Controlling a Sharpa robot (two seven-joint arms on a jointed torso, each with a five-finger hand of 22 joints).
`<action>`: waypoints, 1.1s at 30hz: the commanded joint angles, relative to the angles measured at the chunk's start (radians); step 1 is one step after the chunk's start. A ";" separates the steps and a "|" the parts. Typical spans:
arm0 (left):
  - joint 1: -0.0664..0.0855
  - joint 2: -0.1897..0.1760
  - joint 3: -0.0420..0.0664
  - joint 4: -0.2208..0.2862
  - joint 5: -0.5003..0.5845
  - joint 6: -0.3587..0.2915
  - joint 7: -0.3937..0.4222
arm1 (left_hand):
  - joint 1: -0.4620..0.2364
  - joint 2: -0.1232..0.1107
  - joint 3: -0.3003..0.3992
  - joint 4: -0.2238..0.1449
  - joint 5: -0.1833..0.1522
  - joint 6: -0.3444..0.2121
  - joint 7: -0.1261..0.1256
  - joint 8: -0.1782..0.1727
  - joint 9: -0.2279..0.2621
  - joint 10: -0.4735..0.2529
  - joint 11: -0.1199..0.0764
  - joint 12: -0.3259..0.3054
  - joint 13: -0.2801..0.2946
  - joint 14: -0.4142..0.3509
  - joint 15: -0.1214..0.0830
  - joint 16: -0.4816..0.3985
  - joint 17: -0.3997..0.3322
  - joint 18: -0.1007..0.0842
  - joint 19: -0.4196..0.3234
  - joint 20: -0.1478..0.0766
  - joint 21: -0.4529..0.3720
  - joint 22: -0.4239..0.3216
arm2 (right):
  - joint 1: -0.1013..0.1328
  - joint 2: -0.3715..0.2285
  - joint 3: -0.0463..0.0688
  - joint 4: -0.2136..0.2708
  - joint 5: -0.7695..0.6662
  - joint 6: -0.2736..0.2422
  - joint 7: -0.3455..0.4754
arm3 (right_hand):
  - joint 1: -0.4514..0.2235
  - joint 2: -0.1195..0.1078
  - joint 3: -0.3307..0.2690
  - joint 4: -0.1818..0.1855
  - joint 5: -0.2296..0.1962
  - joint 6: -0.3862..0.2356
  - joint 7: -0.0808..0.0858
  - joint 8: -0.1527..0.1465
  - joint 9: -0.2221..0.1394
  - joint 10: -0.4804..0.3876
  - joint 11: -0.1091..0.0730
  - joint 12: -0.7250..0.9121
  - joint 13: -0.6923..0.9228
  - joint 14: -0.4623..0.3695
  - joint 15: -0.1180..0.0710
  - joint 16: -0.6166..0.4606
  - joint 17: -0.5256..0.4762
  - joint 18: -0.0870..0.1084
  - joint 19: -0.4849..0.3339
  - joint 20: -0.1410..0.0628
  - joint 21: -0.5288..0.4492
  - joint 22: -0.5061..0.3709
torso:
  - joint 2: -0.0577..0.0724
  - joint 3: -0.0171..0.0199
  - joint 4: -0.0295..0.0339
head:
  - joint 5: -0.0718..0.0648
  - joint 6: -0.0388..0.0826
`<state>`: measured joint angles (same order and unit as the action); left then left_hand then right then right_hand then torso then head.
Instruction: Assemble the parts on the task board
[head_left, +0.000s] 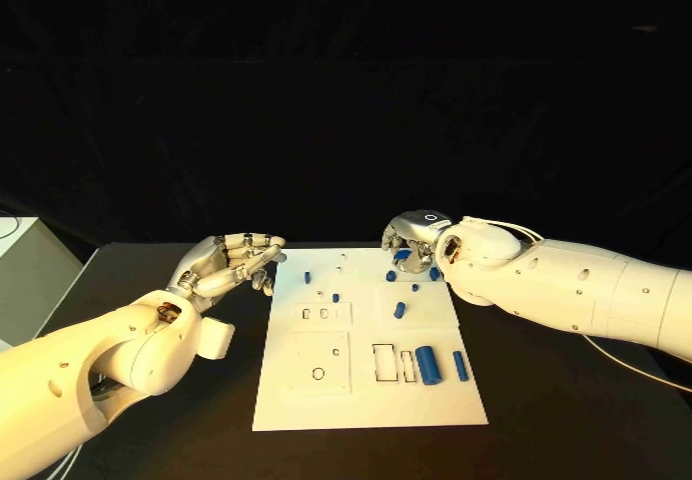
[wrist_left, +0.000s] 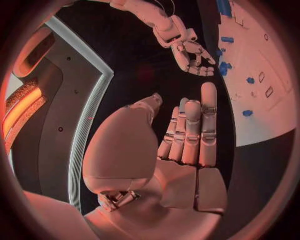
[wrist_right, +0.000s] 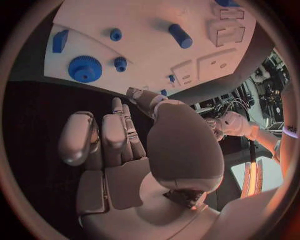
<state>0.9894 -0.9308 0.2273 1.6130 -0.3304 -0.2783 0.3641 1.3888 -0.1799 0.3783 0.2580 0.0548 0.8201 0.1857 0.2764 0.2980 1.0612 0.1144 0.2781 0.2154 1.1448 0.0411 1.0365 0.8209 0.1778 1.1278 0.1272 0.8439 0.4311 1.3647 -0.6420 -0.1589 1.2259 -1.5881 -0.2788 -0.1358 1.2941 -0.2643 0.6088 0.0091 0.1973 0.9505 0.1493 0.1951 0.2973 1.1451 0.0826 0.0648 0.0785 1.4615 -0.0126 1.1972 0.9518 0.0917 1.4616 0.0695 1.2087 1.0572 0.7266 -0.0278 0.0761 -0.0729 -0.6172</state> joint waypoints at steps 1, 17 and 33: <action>0.000 0.000 0.002 0.005 -0.020 0.023 -0.004 | -0.007 0.002 -0.001 -0.007 0.003 -0.008 -0.002 -0.005 0.002 -0.010 0.000 0.004 0.002 -0.007 0.000 0.003 0.000 0.005 -0.002 0.002 0.008 0.003 | -0.005 0.002 0.000 0.003 -0.058 0.053 -0.032 | -0.005 -0.009 -0.011 0.003 -0.007 -0.008 0.001 -0.005 0.003 -0.009 0.003 -0.002 -0.001 0.024 0.002 0.008 0.002 -0.010 0.048 0.003 0.010 0.010 | 0.011 -0.0005 0.0052 | -0.005 -0.003; 0.000 -0.004 0.004 0.007 -0.021 0.032 -0.007 | -0.008 0.003 0.002 -0.009 0.002 -0.016 0.001 -0.007 0.004 -0.031 0.004 0.006 0.007 -0.020 0.003 -0.005 -0.011 0.005 -0.014 0.005 0.027 0.015 | -0.017 0.003 -0.002 -0.008 -0.099 0.072 -0.054 | -0.001 -0.003 -0.035 0.008 -0.013 0.002 0.010 -0.006 0.013 -0.043 0.013 -0.004 -0.008 0.018 0.010 0.027 0.004 -0.010 0.045 0.010 0.014 0.012 | 0.034 -0.0053 0.0157 | -0.019 0.001; 0.000 -0.009 0.006 0.009 -0.020 0.035 -0.008 | -0.009 0.005 0.004 -0.009 0.002 -0.017 0.003 -0.008 0.004 -0.037 0.006 0.007 0.008 -0.022 0.004 -0.004 -0.011 0.005 -0.017 0.006 0.032 0.019 | -0.018 0.003 -0.002 -0.016 -0.111 0.069 -0.061 | 0.009 0.020 -0.037 0.015 -0.006 0.021 0.012 -0.001 0.020 -0.037 0.015 0.003 -0.005 0.014 0.012 0.038 0.002 -0.009 0.042 0.014 0.015 0.014 | 0.049 -0.0112 0.0245 | -0.025 0.002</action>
<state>0.9892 -0.9405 0.2326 1.6212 -0.3443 -0.2643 0.3510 1.3885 -0.1796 0.3811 0.2551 0.0548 0.8095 0.1892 0.2726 0.3011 1.0291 0.1217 0.2791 0.2224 1.1272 0.0450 1.0364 0.8105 0.1777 1.1165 0.1303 0.8734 0.4489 1.3474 -0.6385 -0.1604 1.2112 -1.6820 -0.2190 -0.1876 1.3030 -0.2552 0.5741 0.0208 0.1896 0.9616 0.1604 0.1951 0.3167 1.1003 0.0983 0.0648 0.0717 1.4650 -0.0090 1.2299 0.9547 0.0921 1.4683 0.0770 1.2178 1.0691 0.7716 -0.0380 0.0999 -0.0967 -0.6168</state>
